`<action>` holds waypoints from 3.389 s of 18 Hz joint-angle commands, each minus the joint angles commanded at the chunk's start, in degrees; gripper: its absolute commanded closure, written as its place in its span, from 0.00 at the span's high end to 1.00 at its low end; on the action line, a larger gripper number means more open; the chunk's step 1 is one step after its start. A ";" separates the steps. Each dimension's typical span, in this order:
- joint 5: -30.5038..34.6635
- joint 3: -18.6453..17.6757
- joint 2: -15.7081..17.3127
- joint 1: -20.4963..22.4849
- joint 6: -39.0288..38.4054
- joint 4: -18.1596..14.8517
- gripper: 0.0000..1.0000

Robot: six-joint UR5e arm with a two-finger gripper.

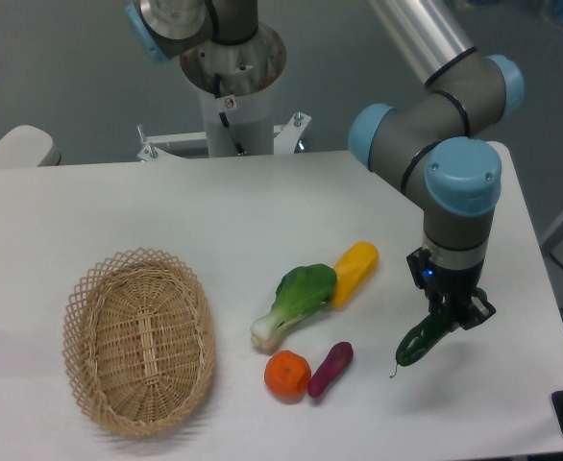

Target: Place the cucumber on the table

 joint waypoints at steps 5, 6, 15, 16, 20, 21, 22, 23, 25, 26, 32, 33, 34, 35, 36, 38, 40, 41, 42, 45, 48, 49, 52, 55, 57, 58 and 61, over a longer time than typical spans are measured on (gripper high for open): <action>0.18 0.18 -0.53 0.09 0.09 0.17 0.15; 0.18 0.18 -0.61 0.09 0.00 0.18 0.15; 0.26 0.18 -4.48 0.35 -1.75 5.88 0.15; 0.18 0.26 -5.09 0.35 -2.89 6.58 0.15; 0.26 0.35 -7.47 0.53 -6.76 9.31 0.15; 0.35 0.61 -7.82 0.53 -8.25 9.40 0.15; 0.53 0.62 -8.08 0.53 -9.57 9.49 0.15; 0.61 0.62 -8.26 0.53 -10.02 9.58 0.15; 0.70 0.09 -8.44 0.53 -9.84 9.58 0.15; 0.88 -0.43 -8.52 0.53 -9.93 9.84 0.16; 1.32 -2.10 -10.19 0.35 -10.02 9.84 0.17; 1.32 -2.20 -10.37 0.35 -9.93 9.84 0.17; 1.41 -2.46 -10.46 0.26 -10.11 9.84 0.17; 1.41 -2.63 -10.46 0.26 -10.20 9.76 0.17; 1.32 -2.64 -10.46 0.26 -10.54 9.76 0.18; 1.41 -2.64 -10.46 0.26 -10.72 9.67 0.20; 1.41 -2.55 -10.46 0.26 -10.72 9.67 0.26; 1.41 -2.20 -10.37 0.26 -10.72 9.67 0.49; 1.41 -1.76 -10.28 0.26 -10.64 9.67 0.92; 1.76 -0.62 -9.58 0.44 -10.72 9.67 1.00; 1.67 0.26 -8.18 0.53 -11.69 10.28 1.00; 1.58 0.87 -7.83 0.61 -11.78 10.46 1.00; 1.58 2.19 -7.30 0.27 -12.74 10.46 1.00; 1.58 3.08 -5.72 -0.09 -12.05 10.46 1.00; 1.50 3.77 -3.96 0.00 -10.82 10.20 1.00; 1.41 3.87 -2.82 0.09 -9.85 9.76 1.00; 1.67 3.87 -0.45 0.44 -5.11 6.87 1.00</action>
